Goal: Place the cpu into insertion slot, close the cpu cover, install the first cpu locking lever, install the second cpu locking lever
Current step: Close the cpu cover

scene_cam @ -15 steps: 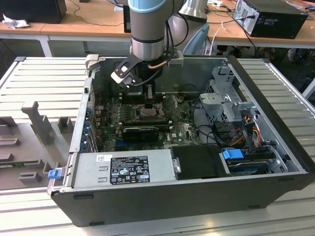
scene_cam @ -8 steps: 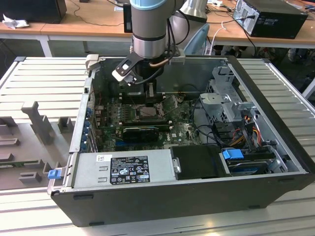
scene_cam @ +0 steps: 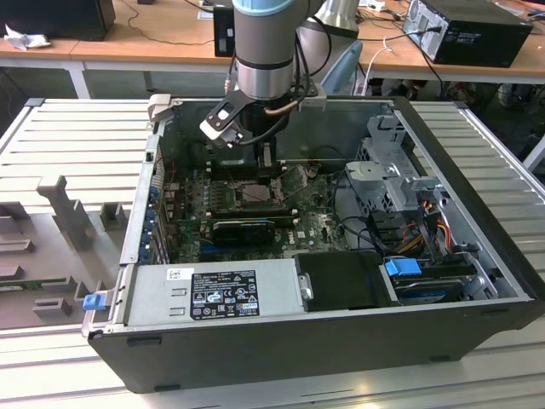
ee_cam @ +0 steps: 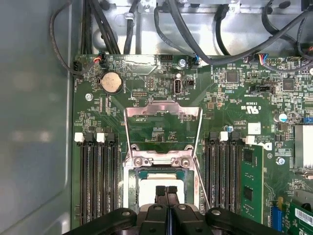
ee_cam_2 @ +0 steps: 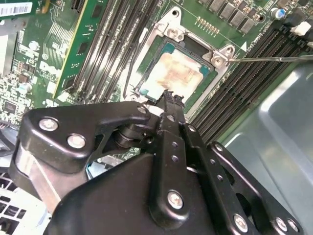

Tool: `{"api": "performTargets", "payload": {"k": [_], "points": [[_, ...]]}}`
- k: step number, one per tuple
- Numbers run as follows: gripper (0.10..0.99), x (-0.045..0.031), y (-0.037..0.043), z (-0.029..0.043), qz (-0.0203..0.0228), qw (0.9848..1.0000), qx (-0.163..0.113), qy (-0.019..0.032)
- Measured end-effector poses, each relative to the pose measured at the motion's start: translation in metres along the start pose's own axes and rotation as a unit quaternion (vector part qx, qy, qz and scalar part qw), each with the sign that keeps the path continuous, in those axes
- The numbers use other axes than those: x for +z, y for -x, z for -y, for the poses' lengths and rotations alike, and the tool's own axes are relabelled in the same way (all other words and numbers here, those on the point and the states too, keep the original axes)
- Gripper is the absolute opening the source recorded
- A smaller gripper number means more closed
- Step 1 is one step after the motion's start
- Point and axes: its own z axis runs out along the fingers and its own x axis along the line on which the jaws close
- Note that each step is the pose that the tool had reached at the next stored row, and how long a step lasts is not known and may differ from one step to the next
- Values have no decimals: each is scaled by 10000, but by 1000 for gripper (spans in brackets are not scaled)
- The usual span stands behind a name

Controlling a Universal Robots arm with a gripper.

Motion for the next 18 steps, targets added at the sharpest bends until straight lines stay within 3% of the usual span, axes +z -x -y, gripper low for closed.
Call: {"api": "performTargets", "payload": {"k": [2, 4, 6, 18], "points": [[106, -30, 0, -2, -1, 10000, 0, 1], [106, -120, 0, -6, 7, 10000, -1, 0], [106, -159, 0, -8, 12, 10000, -1, 0], [106, -157, 2, -95, 12, 10000, 6, -6]]}}
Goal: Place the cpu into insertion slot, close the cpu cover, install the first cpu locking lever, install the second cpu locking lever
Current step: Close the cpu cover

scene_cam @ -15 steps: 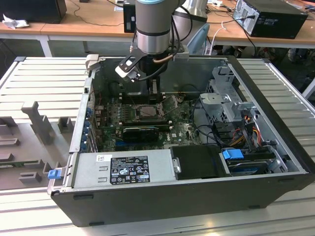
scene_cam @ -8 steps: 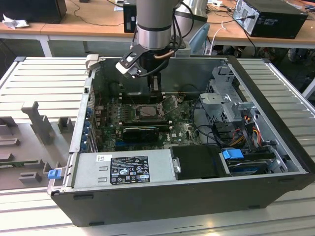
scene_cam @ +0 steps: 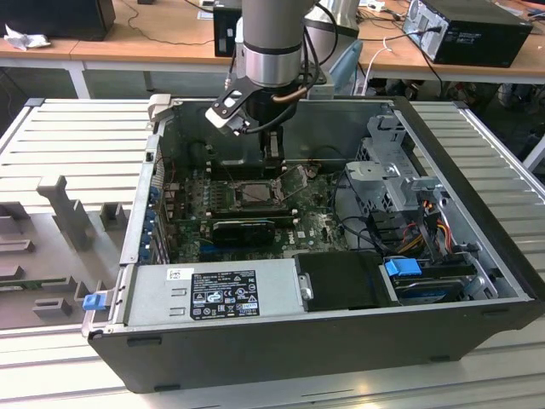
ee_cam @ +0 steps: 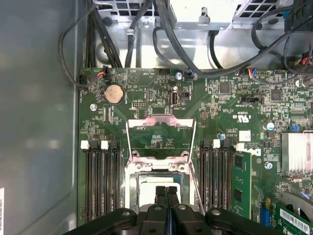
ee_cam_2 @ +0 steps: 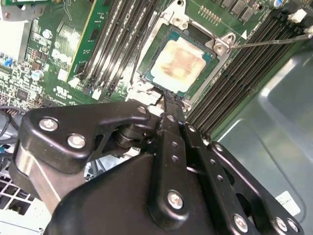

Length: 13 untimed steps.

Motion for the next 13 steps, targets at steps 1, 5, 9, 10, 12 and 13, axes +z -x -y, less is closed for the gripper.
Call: {"api": "performTargets", "payload": {"k": [1, 5, 9, 10, 12, 13], "points": [[106, 0, -2, -1, 1, 10000, 0, -1], [106, -103, -13, -6, 11, 10000, -2, 0], [106, -103, -15, -206, 4, 10000, 0, -6], [106, -97, -15, -273, 5, 10000, 0, -10], [106, -84, -15, -409, 6, 10000, -2, -18], [106, -77, -16, -484, 6, 10000, -3, -18]]}}
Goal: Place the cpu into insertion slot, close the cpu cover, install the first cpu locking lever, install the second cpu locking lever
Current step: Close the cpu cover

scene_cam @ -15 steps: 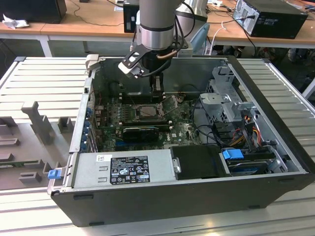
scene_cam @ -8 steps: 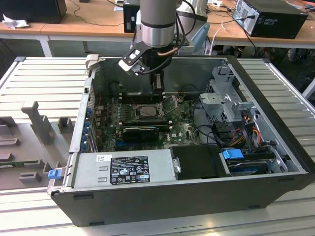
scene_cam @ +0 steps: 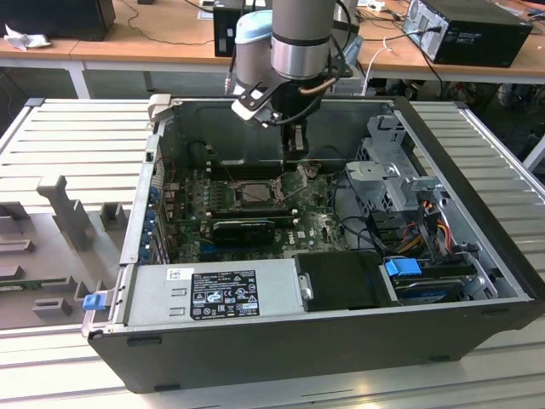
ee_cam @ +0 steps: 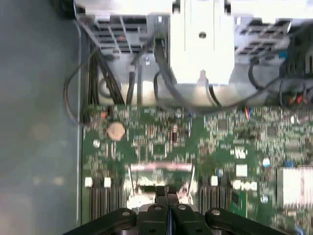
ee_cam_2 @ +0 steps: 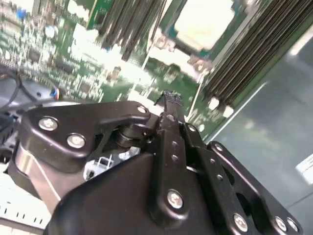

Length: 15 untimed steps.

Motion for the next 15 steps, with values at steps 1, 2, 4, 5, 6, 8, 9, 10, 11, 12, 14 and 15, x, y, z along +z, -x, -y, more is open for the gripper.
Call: {"api": "performTargets", "payload": {"k": [1, 2, 4, 5, 6, 8, 9, 10, 11, 12, 14, 15], "points": [[106, 23, -2, -103, -3, 10000, -17, 0], [106, 38, -2, -120, -2, 10000, -24, 1], [106, 60, -4, -151, -3, 10000, -43, 1], [106, 68, -7, -205, -3, 10000, -64, 1], [106, 75, -11, -246, -4, 10000, -76, 1], [106, 84, -14, -297, -5, 10000, -95, 1], [106, 88, -15, -320, -5, 9999, -103, 1], [106, 92, -16, -337, -5, 9999, -107, 1], [106, 96, -16, -354, -6, 9999, -111, 1], [106, 104, -17, -363, -8, 9999, -115, 1], [106, 139, -16, -373, -7, 9999, -123, 1], [106, 175, -16, -371, -7, 9999, -126, 1]]}}
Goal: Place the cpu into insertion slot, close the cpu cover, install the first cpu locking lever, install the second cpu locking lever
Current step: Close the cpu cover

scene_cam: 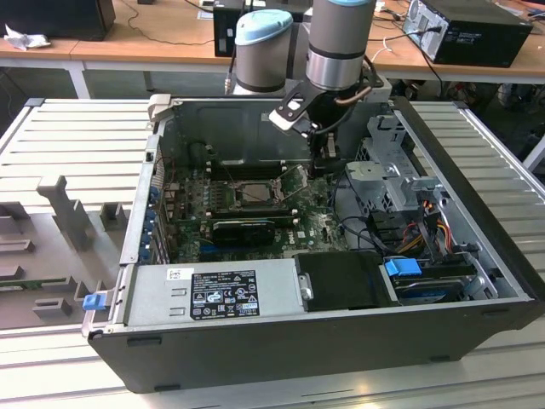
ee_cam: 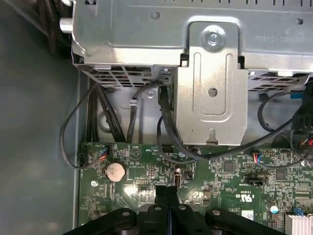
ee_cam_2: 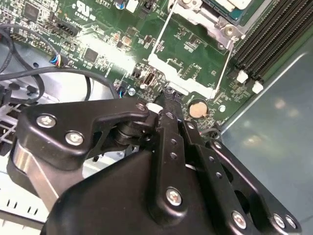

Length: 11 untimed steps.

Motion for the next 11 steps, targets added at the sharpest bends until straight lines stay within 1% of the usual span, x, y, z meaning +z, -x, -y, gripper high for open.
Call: {"api": "performTargets", "payload": {"k": [1, 5, 11], "points": [[106, 19, 0, 6, 0, 10000, -3, 0], [106, 27, -1, 84, 0, 10000, -3, -1], [106, 26, -3, 126, 0, 10000, -5, -1]]}}
